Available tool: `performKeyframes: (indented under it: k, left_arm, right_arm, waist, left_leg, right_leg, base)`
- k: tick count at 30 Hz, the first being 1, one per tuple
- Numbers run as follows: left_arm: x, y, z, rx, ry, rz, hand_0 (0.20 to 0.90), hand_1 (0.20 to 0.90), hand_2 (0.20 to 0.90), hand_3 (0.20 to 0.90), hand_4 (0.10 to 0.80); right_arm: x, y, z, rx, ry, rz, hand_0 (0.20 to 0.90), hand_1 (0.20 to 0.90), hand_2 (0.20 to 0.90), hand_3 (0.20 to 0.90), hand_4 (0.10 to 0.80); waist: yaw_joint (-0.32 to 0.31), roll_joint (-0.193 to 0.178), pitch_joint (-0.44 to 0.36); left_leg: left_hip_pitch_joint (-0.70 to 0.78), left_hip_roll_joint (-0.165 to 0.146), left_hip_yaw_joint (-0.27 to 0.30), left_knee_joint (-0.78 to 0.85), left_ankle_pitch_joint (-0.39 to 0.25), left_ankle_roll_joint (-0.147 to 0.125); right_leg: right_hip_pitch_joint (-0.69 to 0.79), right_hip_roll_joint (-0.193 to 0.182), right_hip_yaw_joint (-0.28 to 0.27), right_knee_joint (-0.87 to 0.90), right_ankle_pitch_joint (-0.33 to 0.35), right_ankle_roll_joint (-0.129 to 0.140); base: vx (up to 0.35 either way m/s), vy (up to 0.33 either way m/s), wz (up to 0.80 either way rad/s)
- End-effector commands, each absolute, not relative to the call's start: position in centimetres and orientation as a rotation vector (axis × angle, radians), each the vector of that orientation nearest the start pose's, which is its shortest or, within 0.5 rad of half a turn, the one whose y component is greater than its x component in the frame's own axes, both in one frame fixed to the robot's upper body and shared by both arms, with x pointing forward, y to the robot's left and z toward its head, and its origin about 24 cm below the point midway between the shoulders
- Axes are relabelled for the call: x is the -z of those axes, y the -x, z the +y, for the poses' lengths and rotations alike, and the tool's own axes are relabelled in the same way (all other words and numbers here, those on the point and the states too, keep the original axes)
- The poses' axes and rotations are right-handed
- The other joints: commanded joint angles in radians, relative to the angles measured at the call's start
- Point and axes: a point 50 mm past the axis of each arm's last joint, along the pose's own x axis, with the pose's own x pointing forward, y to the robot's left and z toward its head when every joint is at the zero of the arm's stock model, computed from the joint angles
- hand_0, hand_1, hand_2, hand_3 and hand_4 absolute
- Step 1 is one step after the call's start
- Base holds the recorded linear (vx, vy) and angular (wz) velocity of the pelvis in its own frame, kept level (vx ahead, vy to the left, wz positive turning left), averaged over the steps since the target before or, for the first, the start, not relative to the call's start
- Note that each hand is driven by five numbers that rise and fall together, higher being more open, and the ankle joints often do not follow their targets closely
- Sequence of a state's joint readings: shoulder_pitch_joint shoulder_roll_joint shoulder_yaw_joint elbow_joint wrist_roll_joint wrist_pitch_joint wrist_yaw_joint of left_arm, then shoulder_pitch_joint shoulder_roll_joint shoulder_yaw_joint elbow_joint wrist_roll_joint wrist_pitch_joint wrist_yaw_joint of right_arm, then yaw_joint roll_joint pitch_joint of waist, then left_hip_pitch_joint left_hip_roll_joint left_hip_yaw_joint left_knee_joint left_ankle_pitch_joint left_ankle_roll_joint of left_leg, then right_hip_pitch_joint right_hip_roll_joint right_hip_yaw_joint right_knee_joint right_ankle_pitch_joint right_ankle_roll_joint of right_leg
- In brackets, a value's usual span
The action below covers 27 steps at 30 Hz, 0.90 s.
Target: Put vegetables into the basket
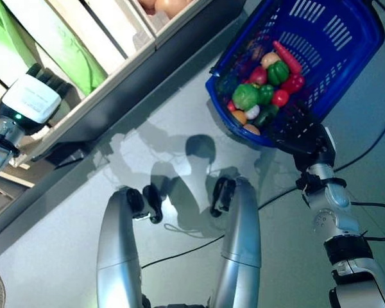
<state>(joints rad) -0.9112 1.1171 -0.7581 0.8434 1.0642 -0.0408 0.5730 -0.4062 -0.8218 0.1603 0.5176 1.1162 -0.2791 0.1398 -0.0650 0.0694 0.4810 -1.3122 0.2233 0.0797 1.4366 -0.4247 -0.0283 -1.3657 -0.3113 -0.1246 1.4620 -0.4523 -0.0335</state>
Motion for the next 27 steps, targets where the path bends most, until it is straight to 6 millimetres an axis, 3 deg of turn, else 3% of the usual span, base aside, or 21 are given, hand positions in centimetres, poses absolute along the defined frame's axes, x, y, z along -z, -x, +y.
performKeyframes:
  k: [1, 14, 20, 27]
  left_arm:
    - [-19.8, -30.3, 41.7, -0.271, -2.459, 0.238, 0.3, 0.3, 0.3, 0.3, 0.4]
    - [-22.5, -31.1, 38.9, -0.485, -2.187, -0.254, 0.3, 0.3, 0.3, 0.3, 0.4]
    - [-23.0, -31.4, 38.0, -0.494, -2.102, -0.311, 0.3, 0.3, 0.3, 0.3, 0.4]
    - [-22.2, -31.1, 37.6, -0.461, -2.037, -0.361, 0.3, 0.3, 0.3, 0.3, 0.4]
  right_arm:
    - [-17.0, -30.0, -34.2, 0.134, -0.25, -0.438, 0.9, 0.9, 0.9, 0.9, 0.8]
    - [-17.4, -30.1, -33.8, 0.123, -0.271, -0.472, 0.9, 0.9, 0.9, 0.9, 0.8]
    - [-17.4, -30.2, -33.7, 0.121, -0.275, -0.473, 0.9, 0.9, 0.9, 0.9, 0.8]
    - [-16.2, -30.0, -33.2, 0.097, -0.286, -0.432, 0.9, 0.9, 0.9, 0.9, 0.8]
  waist:
    - [-0.022, -0.023, -0.014]
    - [-0.007, -0.032, -0.041]
    - [-0.007, -0.03, -0.051]
    - [-0.012, -0.027, -0.078]
  left_leg:
    - [0.008, 0.005, 0.025, -0.009, -0.111, 0.03]
    - [0.081, 0.009, 0.036, -0.064, -0.094, 0.025]
    - [0.197, 0.002, 0.061, -0.16, -0.067, 0.016]
    - [0.373, -0.017, 0.099, -0.314, -0.018, 0.012]
  right_leg:
    - [0.04, -0.045, 0.038, -0.044, -0.006, 0.017]
    - [0.116, -0.042, 0.012, -0.092, -0.001, 0.012]
    - [0.231, -0.023, -0.002, -0.169, 0.016, 0.017]
    - [0.4, -0.004, -0.012, -0.289, 0.045, 0.014]
  base:
    - [-0.01, -0.023, 0.04]
    - [-0.003, -0.008, 0.0]
    - [0.001, 0.001, -0.02]
    - [0.035, -0.002, -0.08]
